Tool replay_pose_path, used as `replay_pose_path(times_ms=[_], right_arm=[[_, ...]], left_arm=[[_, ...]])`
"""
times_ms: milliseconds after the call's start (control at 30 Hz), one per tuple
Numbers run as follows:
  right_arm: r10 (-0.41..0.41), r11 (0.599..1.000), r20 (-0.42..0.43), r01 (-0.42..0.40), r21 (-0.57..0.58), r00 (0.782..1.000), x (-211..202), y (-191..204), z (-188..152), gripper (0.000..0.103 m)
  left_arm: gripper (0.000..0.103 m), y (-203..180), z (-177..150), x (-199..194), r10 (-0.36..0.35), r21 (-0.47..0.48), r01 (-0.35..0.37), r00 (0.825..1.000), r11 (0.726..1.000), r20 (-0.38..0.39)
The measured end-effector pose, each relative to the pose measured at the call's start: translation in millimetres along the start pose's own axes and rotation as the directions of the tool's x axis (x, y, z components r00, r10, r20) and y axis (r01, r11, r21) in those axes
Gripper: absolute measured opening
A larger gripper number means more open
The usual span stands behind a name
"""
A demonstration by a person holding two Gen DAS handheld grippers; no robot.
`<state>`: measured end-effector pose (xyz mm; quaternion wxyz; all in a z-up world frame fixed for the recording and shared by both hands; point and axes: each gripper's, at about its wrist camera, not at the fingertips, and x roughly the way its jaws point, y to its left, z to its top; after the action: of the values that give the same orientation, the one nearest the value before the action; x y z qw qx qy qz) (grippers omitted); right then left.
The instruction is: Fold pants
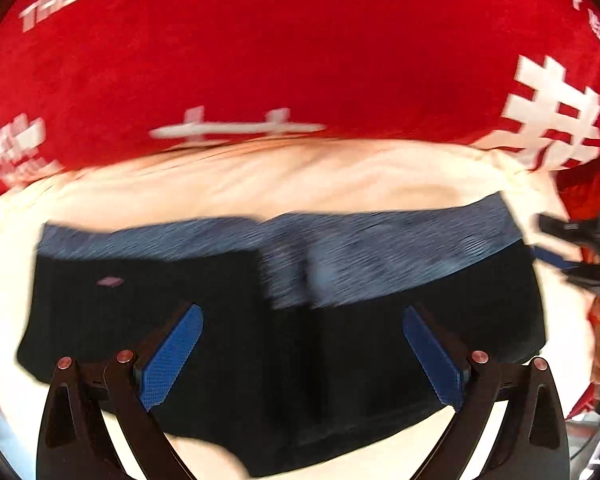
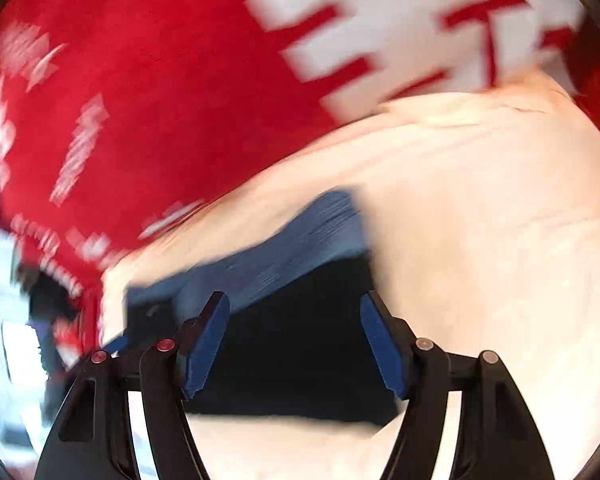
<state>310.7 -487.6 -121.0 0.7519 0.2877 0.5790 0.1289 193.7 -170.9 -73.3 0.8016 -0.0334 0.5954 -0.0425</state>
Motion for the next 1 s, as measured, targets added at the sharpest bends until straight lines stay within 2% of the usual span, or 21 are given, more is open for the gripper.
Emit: replay_pose_path(times_ms=[67, 100, 133, 167, 200, 233, 300, 333, 400, 467, 500, 533, 567, 600, 667, 733, 800, 867, 900, 933, 1000], right_arm=[[0.115, 0.988, -0.061, -0.108, 0.106, 0.992, 21, -31, 12, 0.064], [0.185, 0.974, -0.119, -0.166, 0.154, 0.976, 38, -41, 13, 0.056], [0.212, 0.967, -0.167, -0.183, 0.174, 0.963, 51, -46, 10, 0.052], [0.198, 0.971, -0.184, -0.167, 0.170, 0.963, 57, -47, 9, 0.049], [0.187, 0.973, -0.191, -0.155, 0.171, 0.964, 58, -46, 9, 0.040], [0.188, 0.972, -0.194, -0.154, 0.180, 0.963, 56, -43, 12, 0.032], [0.173, 0.979, -0.203, -0.146, 0.140, 0.964, 41, -38, 16, 0.025], [0.149, 0.987, -0.211, -0.131, 0.098, 0.966, 30, -39, 21, 0.024], [0.052, 0.998, -0.225, -0.055, -0.010, 0.973, 28, -32, 23, 0.024], [-0.053, 0.998, -0.232, 0.048, -0.028, 0.971, 41, -39, 27, 0.024], [-0.037, 0.999, -0.236, 0.042, 0.015, 0.971, 41, -48, 26, 0.026], [-0.022, 0.997, -0.227, 0.040, 0.073, 0.974, 39, -52, 27, 0.030], [-0.028, 0.995, -0.213, 0.047, 0.085, 0.977, 35, -51, 27, 0.032], [-0.044, 0.996, -0.188, 0.058, 0.070, 0.981, 24, -53, 24, 0.034], [-0.099, 0.995, -0.122, 0.101, 0.009, 0.988, 4, -33, 21, 0.035], [-0.092, 0.995, -0.053, 0.090, -0.041, 0.994, -19, -27, 16, 0.035], [-0.073, 0.993, -0.024, 0.071, -0.098, 0.997, -24, 0, 15, 0.035], [-0.043, 0.990, -0.051, 0.036, -0.140, 0.998, -15, 16, 12, 0.035], [-0.040, 0.987, -0.072, 0.028, -0.159, 0.997, -5, 26, 10, 0.035], [-0.060, 0.981, -0.092, 0.042, -0.188, 0.994, 7, 33, 6, 0.035], [-0.099, 0.973, -0.134, 0.067, -0.221, 0.986, 26, 32, -5, 0.035]], left_arm=[[0.101, -14, 5, 13, -0.028, 0.020, 0.028, 1.000, 0.999, 0.002], [0.101, -20, 6, 21, -0.029, 0.027, 0.029, 1.000, 0.999, -0.007], [0.101, -24, 5, 33, -0.012, 0.032, 0.013, 0.999, 0.999, -0.034], [0.101, -25, 1, 45, 0.014, 0.030, -0.012, 0.997, 0.999, -0.072], [0.101, -21, -3, 55, 0.025, 0.020, -0.023, 0.994, 1.000, -0.108], [0.101, -16, -5, 63, 0.023, 0.001, -0.023, 0.991, 1.000, -0.132], [0.101, -10, -12, 69, -0.006, -0.046, -0.001, 0.991, 0.999, -0.136], [0.102, -12, -13, 71, 0.001, -0.039, -0.005, 0.992, 0.999, -0.125], [0.103, -17, -14, 75, 0.007, -0.013, -0.009, 0.994, 1.000, -0.113], [0.103, -17, -6, 72, 0.022, -0.018, -0.025, 0.990, 1.000, -0.141], [0.103, -16, -2, 67, 0.022, -0.023, -0.026, 0.990, 0.999, -0.139], [0.103, -11, 6, 57, 0.020, -0.027, -0.023, 0.994, 0.999, -0.104], [0.103, -3, 11, 44, 0.022, -0.028, -0.024, 0.998, 0.999, -0.052], [0.103, 9, 16, 34, 0.034, -0.029, -0.035, 0.999, 0.999, -0.010], [0.103, 27, 29, 30, 0.063, -0.035, -0.063, 0.998, 0.997, 0.024], [0.103, 50, 44, 45, 0.120, -0.057, -0.120, 0.993, 0.991, -0.002], [0.103, 74, 54, 71, 0.160, -0.103, -0.165, 0.986, 0.981, -0.053], [0.103, 93, 54, 94, 0.184, -0.131, -0.197, 0.977, 0.972, -0.104], [0.103, 99, 54, 100, 0.165, -0.147, -0.180, 0.980, 0.973, -0.110], [0.103, 106, 55, 105, 0.140, -0.175, -0.157, 0.985, 0.972, -0.105], [0.103, 116, 60, 109, 0.160, -0.197, -0.176, 0.983, 0.964, -0.095]])
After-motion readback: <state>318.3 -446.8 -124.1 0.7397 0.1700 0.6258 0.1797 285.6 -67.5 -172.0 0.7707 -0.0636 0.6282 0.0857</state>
